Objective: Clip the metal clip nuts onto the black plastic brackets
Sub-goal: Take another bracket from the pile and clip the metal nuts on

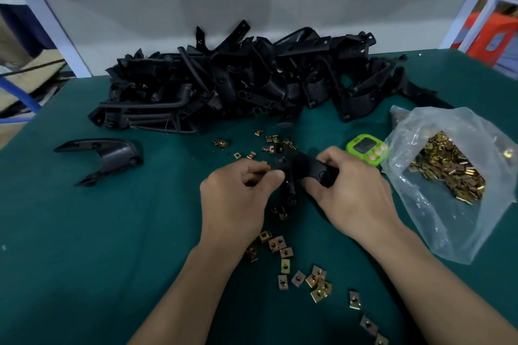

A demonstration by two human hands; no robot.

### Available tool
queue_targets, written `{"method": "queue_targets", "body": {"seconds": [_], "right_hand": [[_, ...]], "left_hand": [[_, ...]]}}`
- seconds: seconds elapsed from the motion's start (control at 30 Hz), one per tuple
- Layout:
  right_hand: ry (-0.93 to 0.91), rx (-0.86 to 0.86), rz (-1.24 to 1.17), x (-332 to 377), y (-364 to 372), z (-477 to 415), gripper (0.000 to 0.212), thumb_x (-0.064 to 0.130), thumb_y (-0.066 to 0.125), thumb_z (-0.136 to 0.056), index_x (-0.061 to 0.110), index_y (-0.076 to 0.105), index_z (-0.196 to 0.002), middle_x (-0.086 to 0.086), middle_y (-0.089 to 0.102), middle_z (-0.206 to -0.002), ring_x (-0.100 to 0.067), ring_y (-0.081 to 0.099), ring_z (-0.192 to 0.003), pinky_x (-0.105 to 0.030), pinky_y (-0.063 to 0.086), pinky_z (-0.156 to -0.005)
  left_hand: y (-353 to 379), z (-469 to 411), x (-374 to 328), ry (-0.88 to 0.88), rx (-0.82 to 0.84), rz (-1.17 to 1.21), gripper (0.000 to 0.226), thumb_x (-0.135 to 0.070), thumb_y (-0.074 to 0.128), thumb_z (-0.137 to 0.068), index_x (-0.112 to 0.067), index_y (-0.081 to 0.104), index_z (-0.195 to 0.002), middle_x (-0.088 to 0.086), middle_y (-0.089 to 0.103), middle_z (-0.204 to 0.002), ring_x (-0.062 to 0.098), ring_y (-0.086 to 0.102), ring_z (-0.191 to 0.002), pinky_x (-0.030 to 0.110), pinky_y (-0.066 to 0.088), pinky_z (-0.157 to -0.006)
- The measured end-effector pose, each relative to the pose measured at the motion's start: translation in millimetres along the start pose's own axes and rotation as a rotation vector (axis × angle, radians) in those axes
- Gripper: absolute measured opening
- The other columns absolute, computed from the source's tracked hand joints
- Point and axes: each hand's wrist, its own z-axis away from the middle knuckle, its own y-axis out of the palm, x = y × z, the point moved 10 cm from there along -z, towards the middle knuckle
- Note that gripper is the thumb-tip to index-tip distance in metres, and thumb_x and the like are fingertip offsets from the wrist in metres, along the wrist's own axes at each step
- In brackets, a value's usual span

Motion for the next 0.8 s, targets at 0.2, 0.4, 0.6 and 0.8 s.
{"method": "queue_targets", "body": {"seconds": [0.2, 0.4, 0.6, 0.8], "right_hand": [[-0.017, -0.020, -0.048, 0, -1, -1, 0.026, 0.056, 0.072, -0.078, 0.043, 0.054, -0.091, 0.028, 0.059, -0.078, 0.017, 0.047, -0.068, -0.014, 0.028, -0.053], [0.000, -0.003, -0.091, -3, 1, -3, 0.024, 0.056, 0.072, -0.079, 0.043, 0.057, -0.092, 0.032, 0.056, -0.078, 0.017, 0.046, -0.069, -0.016, 0.028, -0.053], [-0.023, -0.004, -0.113, 0, 0, -2, 0.023, 0.052, 0.074, -0.080, 0.040, 0.057, -0.091, 0.027, 0.058, -0.076, 0.011, 0.049, -0.068, -0.018, 0.029, -0.052], [-0.093, 0.062, -0.062, 9, 1, 1, 0.027, 0.039, 0.081, -0.074, 0.034, 0.058, -0.088, 0.016, 0.064, -0.079, -0.005, 0.058, -0.070, -0.024, 0.041, -0.052]], "left_hand": [[-6, -8, -2, 0.003, -0.010, 0.042, 0.033, -0.035, 0.074, -0.093, -0.026, 0.071, -0.061, -0.014, 0.063, -0.052, -0.001, 0.050, -0.042, 0.010, 0.035, -0.043], [-14, -3, 7, -0.046, -0.052, 0.050, 0.028, -0.028, 0.071, -0.096, -0.042, 0.072, -0.071, -0.021, 0.072, -0.068, -0.005, 0.064, -0.060, 0.008, 0.044, -0.052], [-10, -2, 7, -0.032, -0.015, 0.074, 0.025, -0.024, 0.075, -0.093, -0.043, 0.074, -0.076, -0.023, 0.074, -0.072, -0.005, 0.070, -0.072, 0.006, 0.048, -0.060], [-1, -4, 13, -0.111, 0.008, 0.104, 0.034, -0.014, 0.083, -0.084, -0.044, 0.073, -0.069, -0.027, 0.073, -0.073, -0.007, 0.070, -0.069, 0.010, 0.054, -0.059]]}}
